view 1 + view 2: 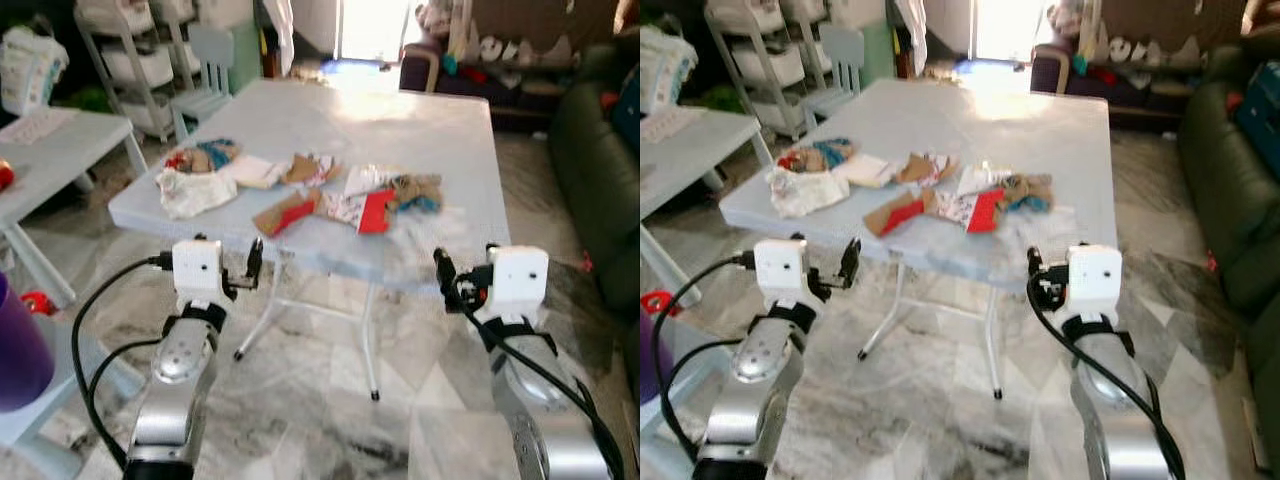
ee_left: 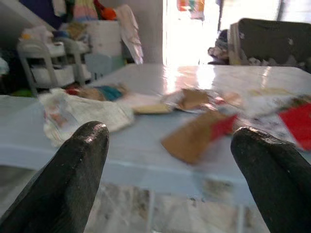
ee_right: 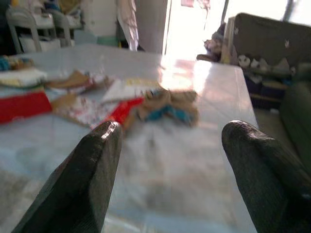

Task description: Picking trash to rubbish bin

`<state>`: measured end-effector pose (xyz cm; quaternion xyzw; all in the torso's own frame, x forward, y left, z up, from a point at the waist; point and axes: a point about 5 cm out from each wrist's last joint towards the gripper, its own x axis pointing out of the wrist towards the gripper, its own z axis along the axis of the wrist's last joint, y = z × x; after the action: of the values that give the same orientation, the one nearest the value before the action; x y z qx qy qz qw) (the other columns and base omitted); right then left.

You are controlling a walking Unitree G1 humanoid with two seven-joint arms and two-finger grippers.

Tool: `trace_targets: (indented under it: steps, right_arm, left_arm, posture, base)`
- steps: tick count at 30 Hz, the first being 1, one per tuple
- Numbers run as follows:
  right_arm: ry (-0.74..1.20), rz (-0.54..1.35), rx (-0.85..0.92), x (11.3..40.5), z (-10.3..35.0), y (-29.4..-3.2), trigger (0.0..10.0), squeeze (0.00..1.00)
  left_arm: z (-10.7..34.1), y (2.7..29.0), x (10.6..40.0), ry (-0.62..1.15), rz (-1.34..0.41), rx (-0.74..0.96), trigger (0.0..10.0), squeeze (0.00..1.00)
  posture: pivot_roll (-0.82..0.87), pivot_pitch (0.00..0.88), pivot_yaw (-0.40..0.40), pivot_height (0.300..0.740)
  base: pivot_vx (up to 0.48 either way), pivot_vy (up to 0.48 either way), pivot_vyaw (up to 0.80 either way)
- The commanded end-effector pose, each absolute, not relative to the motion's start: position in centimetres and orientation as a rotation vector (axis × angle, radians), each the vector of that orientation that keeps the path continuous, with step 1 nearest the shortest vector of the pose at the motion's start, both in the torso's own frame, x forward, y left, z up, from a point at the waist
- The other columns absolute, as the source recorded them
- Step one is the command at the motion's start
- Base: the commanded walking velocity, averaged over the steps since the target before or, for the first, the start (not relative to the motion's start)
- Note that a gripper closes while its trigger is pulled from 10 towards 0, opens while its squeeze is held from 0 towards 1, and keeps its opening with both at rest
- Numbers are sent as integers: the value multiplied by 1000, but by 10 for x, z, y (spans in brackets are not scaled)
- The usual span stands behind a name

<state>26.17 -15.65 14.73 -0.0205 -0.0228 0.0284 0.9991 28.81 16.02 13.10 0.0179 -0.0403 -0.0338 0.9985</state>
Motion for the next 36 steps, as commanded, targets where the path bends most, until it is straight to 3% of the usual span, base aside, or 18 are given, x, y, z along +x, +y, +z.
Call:
trace_targets:
  steps: [1, 15, 28, 36]
  right_arm:
    - [-59, 76, -34, 262, 150, -151, 10000, 0]
    - [-57, 81, -34, 262, 150, -151, 10000, 0]
    - [-57, 86, -35, 261, 150, -150, 10000, 0]
    - [-28, 185, -6, 256, 150, -143, 10000, 0]
  left_arm:
    - [131, 168, 287, -76, -44, 45, 10000, 0]
    - [124, 163, 287, -31, -70, 50, 10000, 0]
    - [114, 152, 289, 26, -161, 47, 10000, 0]
    - [111, 147, 292, 54, -196, 39, 10000, 0]
  posture:
    - [-104, 31, -25, 740]
    - [-106, 31, -25, 740]
    - [-109, 34, -27, 740]
    - [-120, 37, -28, 740]
  base:
    - [382, 0, 0]
    - [356, 0, 0]
    - [0, 0, 0]
    - [0, 0, 0]
